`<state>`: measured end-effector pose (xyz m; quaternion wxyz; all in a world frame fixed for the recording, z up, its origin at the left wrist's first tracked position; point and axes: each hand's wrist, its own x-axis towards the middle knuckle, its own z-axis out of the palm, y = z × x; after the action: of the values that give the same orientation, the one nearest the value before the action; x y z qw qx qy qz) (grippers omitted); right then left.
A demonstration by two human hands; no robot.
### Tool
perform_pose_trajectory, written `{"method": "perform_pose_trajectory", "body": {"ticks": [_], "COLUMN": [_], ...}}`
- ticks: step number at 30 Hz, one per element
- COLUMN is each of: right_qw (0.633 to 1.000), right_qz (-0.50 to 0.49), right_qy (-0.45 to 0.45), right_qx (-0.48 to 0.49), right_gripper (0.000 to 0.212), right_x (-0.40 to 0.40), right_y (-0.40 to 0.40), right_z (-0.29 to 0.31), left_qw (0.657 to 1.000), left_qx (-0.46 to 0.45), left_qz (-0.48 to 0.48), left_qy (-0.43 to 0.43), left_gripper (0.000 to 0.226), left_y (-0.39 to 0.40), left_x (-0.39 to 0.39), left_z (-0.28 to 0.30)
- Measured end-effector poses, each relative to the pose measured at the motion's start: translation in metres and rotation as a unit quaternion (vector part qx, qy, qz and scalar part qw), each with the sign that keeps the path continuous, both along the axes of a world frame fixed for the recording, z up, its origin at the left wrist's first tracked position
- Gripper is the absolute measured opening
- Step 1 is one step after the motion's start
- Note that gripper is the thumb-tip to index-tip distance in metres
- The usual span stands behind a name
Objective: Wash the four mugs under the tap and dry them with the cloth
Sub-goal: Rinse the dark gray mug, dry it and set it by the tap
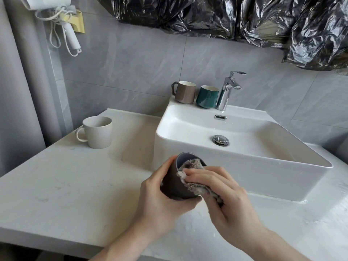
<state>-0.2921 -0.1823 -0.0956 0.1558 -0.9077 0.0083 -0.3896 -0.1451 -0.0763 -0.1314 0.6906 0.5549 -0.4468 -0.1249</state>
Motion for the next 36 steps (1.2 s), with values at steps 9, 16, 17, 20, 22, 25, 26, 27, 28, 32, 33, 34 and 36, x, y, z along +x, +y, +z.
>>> {"method": "perform_pose_trajectory", "body": {"ticks": [9,16,17,20,22,25,26,27,28,32,33,34,36], "right_qw": [0.910,0.901,0.911,0.940,0.954,0.957,0.956,0.955,0.954,0.959,0.961,0.964,0.970], "right_qz": [-0.070,-0.026,-0.032,-0.055,-0.079,-0.072,-0.062,-0.055,-0.054,-0.041,-0.036,-0.037,-0.050], "right_qy": [-0.142,-0.183,-0.190,-0.178,-0.149,-0.139,-0.139,-0.137,-0.135,-0.115,-0.111,-0.107,-0.099], "right_qx": [0.383,0.393,0.365,0.286,0.247,0.244,0.251,0.258,0.261,0.254,0.250,0.241,0.215], "right_gripper": [0.032,0.052,0.055,0.056,0.059,0.058,0.055,0.053,0.053,0.061,0.062,0.061,0.058], "right_x": [0.014,0.036,0.033,0.021,0.012,0.012,0.016,0.021,0.025,0.032,0.030,0.027,0.018], "right_y": [0.001,0.036,0.038,0.034,0.038,0.038,0.035,0.031,0.028,0.030,0.033,0.036,0.043], "right_z": [0.003,-0.014,-0.019,-0.042,-0.051,-0.041,-0.034,-0.025,-0.017,-0.008,-0.012,-0.019,-0.036], "left_qw": [0.999,0.993,0.993,0.992,0.988,0.988,0.990,0.991,0.993,0.993,0.991,0.990,0.985], "left_qx": [0.004,-0.047,-0.043,-0.036,-0.040,-0.031,-0.024,-0.018,-0.013,-0.014,-0.016,-0.017,-0.021], "left_qz": [-0.037,-0.016,-0.013,0.002,0.018,0.016,0.012,0.004,-0.006,-0.009,-0.007,-0.003,0.016], "left_qy": [0.017,0.111,0.109,0.124,0.147,0.149,0.141,0.130,0.121,0.120,0.129,0.141,0.169], "left_gripper": [0.075,0.057,0.057,0.054,0.055,0.056,0.056,0.056,0.056,0.057,0.057,0.058,0.062], "left_y": [0.001,-0.001,-0.002,-0.006,-0.008,-0.009,-0.008,-0.008,-0.007,-0.006,-0.006,-0.007,-0.008], "left_x": [-0.002,0.004,0.004,0.006,0.010,0.010,0.009,0.007,0.004,0.004,0.005,0.006,0.011], "left_z": [0.000,-0.004,-0.004,-0.008,-0.009,-0.008,-0.009,-0.010,-0.010,-0.011,-0.010,-0.009,-0.007]}}
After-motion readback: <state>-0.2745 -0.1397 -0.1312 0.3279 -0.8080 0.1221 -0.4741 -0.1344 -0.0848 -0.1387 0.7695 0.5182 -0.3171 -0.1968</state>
